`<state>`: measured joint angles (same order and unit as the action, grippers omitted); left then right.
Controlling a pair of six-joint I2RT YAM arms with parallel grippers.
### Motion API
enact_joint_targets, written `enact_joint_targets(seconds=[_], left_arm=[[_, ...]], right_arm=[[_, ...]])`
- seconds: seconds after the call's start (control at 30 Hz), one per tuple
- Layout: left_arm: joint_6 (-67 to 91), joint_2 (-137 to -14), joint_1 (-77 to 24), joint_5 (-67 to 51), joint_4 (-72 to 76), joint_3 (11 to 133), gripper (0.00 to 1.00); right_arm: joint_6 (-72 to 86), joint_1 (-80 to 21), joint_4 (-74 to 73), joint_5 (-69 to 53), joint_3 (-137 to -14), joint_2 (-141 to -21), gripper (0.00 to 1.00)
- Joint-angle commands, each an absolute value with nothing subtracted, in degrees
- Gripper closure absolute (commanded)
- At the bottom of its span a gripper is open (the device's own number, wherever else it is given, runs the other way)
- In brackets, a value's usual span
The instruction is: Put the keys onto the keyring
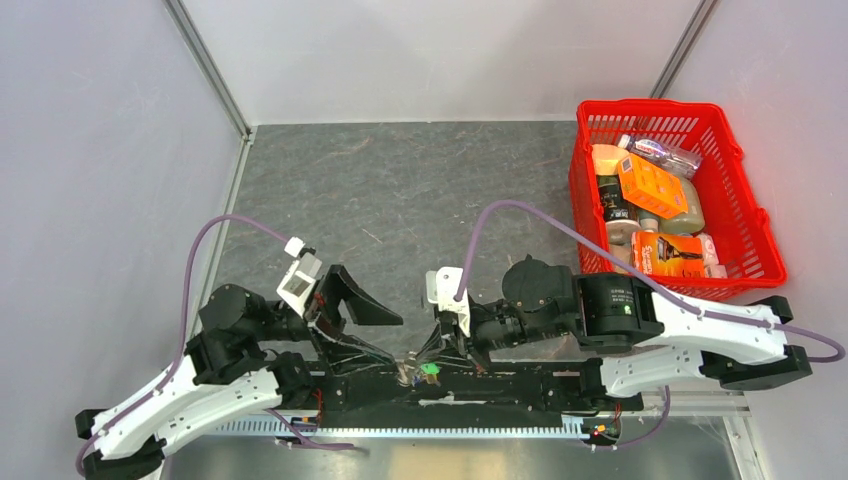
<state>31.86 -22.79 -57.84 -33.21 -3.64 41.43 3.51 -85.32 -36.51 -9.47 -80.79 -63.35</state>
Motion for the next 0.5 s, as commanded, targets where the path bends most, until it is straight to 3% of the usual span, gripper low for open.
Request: enact_joint_targets(seconds=[0.0,0.33,0.47], left_arm=[[31.9,-24.9,-57.7,-36.0,3.4,42.5,0.26],[33.6,-25.6,-57.6,-38.8,7.6,42.5,0.45],[33.9,-25.7,-57.7,-38.8,7.9,41.9,0.46]], right_arm=[[7.0,-85.1,-39.4,-11.7,-86.9,-65.7,1.0],[8.3,-85.2,-39.9,-10.8,-89.5,-67.3,1.0],[8.6,-85.2,-39.1,-10.3,-90.0,-66.9,1.0]])
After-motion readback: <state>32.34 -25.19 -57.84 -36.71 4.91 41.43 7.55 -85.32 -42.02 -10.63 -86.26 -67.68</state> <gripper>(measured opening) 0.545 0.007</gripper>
